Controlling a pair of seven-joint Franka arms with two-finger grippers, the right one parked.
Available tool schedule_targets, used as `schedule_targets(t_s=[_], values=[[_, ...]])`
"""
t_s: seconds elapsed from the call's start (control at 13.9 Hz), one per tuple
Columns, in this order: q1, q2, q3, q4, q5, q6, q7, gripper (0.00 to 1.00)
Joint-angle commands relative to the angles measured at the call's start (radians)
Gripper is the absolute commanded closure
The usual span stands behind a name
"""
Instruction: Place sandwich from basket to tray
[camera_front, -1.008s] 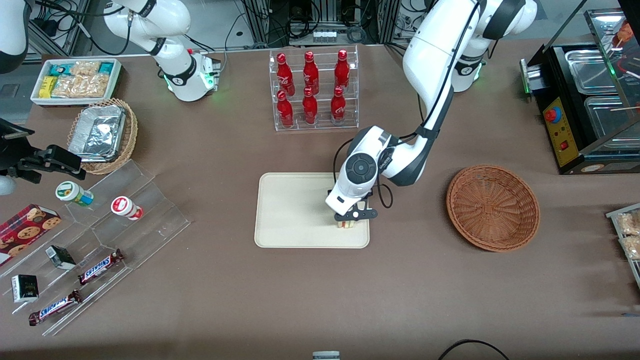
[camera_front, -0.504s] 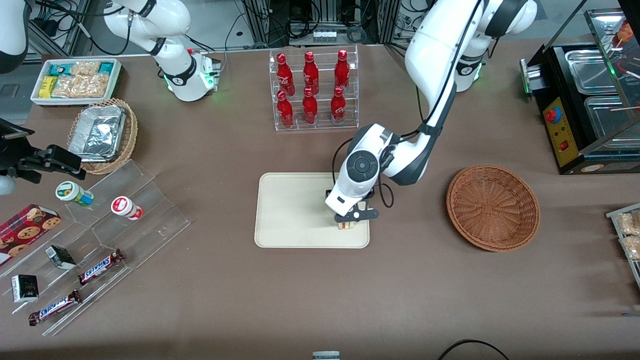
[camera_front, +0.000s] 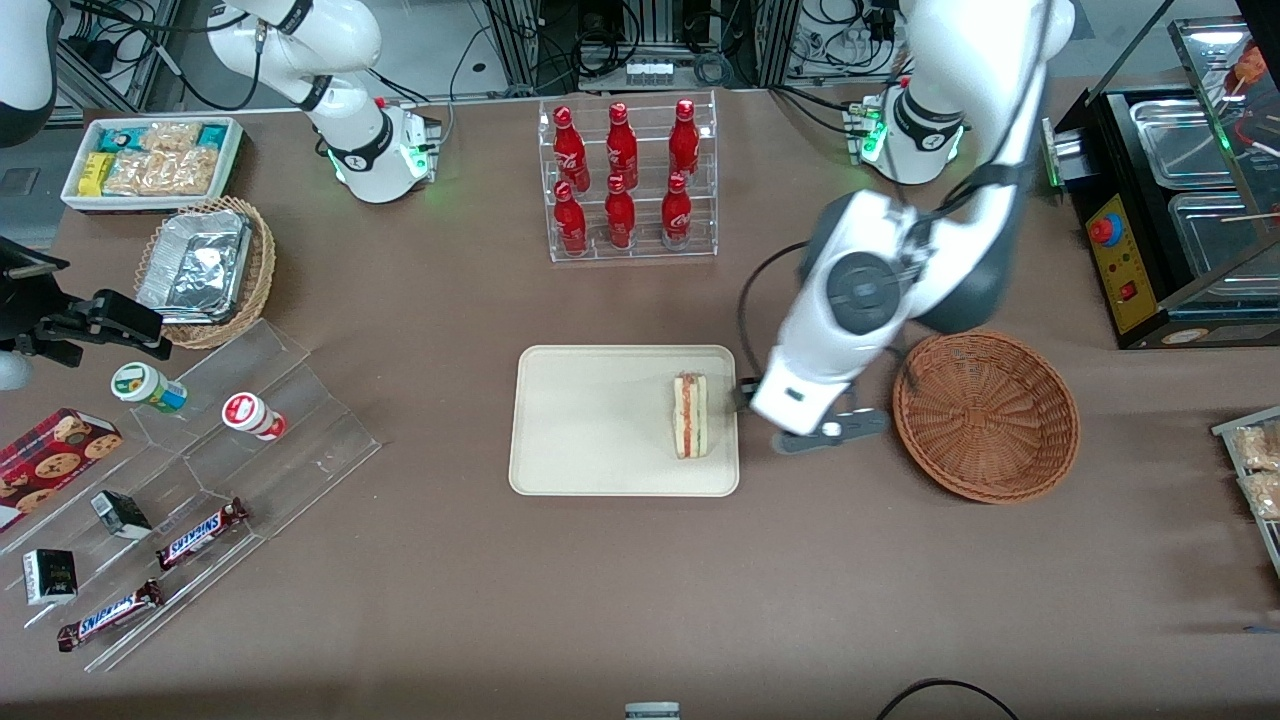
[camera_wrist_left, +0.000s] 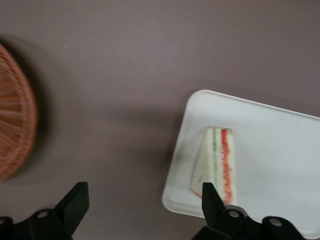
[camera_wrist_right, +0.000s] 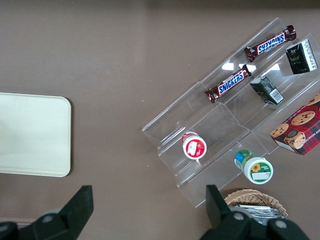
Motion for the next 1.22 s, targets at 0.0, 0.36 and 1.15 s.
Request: schedule_targets(t_s=[0.0,0.36,1.15], values=[[-0.003,-0.134,0.087,-0.093,0.018,-0.049,0.149,0.00],[0.027,-0.323,0.138,-0.164,0.091,-0.103,0.243,0.00],[0.504,-0.396,-0.293,-0.081,0.119,-0.282,0.341,0.00]])
